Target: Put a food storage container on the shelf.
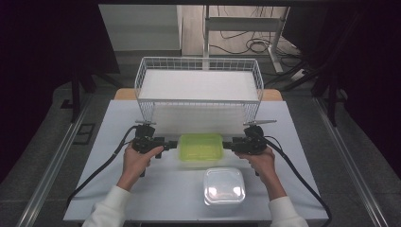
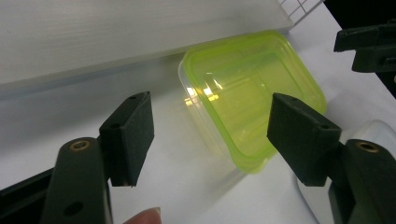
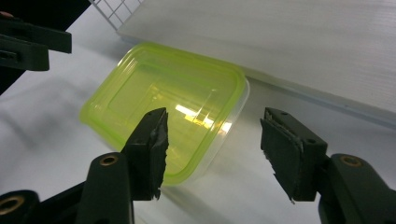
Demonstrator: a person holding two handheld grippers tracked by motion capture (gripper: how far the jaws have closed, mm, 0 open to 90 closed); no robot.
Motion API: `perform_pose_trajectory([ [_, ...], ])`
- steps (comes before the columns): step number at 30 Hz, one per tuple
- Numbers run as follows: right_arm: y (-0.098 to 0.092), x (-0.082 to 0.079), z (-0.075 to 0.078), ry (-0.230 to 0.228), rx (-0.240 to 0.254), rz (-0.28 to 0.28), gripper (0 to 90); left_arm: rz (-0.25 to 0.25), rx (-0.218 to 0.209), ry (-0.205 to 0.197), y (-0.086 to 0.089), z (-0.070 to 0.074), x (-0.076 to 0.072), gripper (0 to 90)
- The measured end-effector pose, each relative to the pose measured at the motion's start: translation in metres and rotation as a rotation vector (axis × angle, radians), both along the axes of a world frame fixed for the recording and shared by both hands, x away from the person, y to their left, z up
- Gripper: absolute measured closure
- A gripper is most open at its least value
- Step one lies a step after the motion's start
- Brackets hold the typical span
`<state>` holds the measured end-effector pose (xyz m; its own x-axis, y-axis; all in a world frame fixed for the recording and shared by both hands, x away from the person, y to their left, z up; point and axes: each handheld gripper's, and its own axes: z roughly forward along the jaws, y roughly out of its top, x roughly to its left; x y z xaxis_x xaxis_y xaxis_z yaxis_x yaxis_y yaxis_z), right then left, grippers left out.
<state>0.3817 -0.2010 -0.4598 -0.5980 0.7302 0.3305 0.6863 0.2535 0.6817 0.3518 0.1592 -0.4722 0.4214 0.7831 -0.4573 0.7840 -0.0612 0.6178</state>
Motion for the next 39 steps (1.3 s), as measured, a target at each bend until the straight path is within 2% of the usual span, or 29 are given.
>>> perform_pose_trajectory([
  [5,0.004,0.01,-0.01,0.042,0.028,0.001,44.6,0.01,-0.012,0.053,-0.005,-0.012,0.012,34.6],
  [8,0.01,0.013,-0.013,0.051,0.0,0.015,45.2,-0.003,-0.012,0.077,-0.01,-0.017,0.016,35.8],
  [10,0.014,0.016,-0.014,0.056,0.008,0.025,46.0,-0.014,-0.014,0.087,-0.014,-0.018,0.018,36.1],
  [11,0.015,0.017,-0.015,0.058,0.01,0.025,46.3,-0.027,-0.022,0.089,-0.015,-0.019,0.02,36.5],
  [13,0.016,0.02,-0.018,0.072,0.011,0.018,47.1,-0.015,-0.033,0.096,-0.019,-0.02,0.021,37.5],
  [14,0.016,0.021,-0.019,0.079,0.013,0.014,47.6,-0.02,-0.024,0.096,-0.02,-0.02,0.022,38.5],
  [17,0.016,0.022,-0.021,0.088,0.006,0.016,48.3,-0.014,-0.038,0.109,-0.023,-0.023,0.023,40.6],
  [21,0.016,0.022,-0.023,0.097,-0.004,0.011,48.6,-0.012,-0.019,0.119,-0.023,-0.027,0.025,41.8],
  [27,0.017,0.023,-0.03,0.127,-0.012,0.008,49.1,-0.018,-0.036,0.13,-0.024,-0.03,0.025,42.6],
  [39,0.014,0.025,-0.038,0.198,0.023,-0.002,56.0,-0.041,-0.051,0.149,-0.022,-0.032,0.024,44.4],
])
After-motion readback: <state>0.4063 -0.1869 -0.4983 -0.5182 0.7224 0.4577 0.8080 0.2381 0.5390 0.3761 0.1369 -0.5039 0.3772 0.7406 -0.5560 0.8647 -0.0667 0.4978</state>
